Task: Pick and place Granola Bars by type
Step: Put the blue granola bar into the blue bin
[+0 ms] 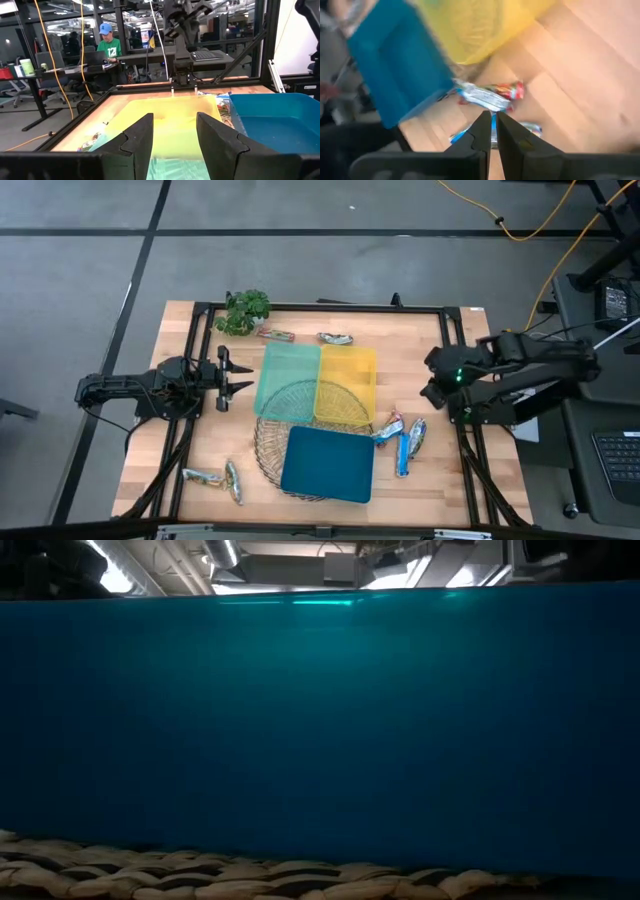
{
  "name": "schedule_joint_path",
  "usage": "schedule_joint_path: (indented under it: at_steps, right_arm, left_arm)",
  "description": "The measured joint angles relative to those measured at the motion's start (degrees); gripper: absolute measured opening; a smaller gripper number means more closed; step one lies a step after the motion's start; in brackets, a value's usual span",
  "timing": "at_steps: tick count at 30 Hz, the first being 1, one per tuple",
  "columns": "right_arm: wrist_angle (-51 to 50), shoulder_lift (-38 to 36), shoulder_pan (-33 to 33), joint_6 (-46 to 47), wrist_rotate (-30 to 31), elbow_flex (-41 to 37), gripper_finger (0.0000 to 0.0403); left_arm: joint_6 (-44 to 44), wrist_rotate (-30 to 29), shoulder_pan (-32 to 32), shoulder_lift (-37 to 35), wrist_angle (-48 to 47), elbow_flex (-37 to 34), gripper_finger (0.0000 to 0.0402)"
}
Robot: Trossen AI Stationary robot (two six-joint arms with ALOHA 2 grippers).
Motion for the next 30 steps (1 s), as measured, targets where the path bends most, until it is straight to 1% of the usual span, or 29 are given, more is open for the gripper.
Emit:
schedule_joint_path:
  at_steps: [7,11,16,21,23,25,28,30]
  right_arm:
    - [-1.1,2.3,10.2,21.0,4.9,-0.5,0.0032]
    - [-6.4,4.4,15.3,29.2,8.9,-0.5,0.0032]
    - [-11.3,7.8,19.9,37.0,9.9,-0.6,0.0032]
    - [-12.1,11.7,23.7,40.4,9.9,-0.6,0.0036]
    - [-11.8,13.2,25.0,41.7,9.9,-0.6,0.0046]
    - [-11.4,14.6,26.5,43.3,9.9,-0.6,0.0067]
    - [-11.2,16.6,28.4,46.6,10.4,-0.6,0.0113]
    - [-10.5,17.4,29.6,48.7,10.5,-1.5,0.015]
  left_arm:
    - [0.0,0.0,0.0,0.0,0.0,0.0,0.0143]
    - [0.0,0.0,0.0,0.0,0.0,0.0,0.0143]
    - [0.0,0.0,0.0,0.0,0.0,0.0,0.0143]
    - [0.0,0.0,0.0,0.0,0.0,0.0,0.0143]
    - [0.0,0.0,0.0,0.0,0.0,0.0,0.0143]
    - [0.0,0.0,0.0,0.0,0.0,0.0,0.0143]
    - [0.0,0.0,0.0,0.0,0.0,0.0,0.0143]
    - [0.0,0.0,0.0,0.0,0.0,0.0,0.0143]
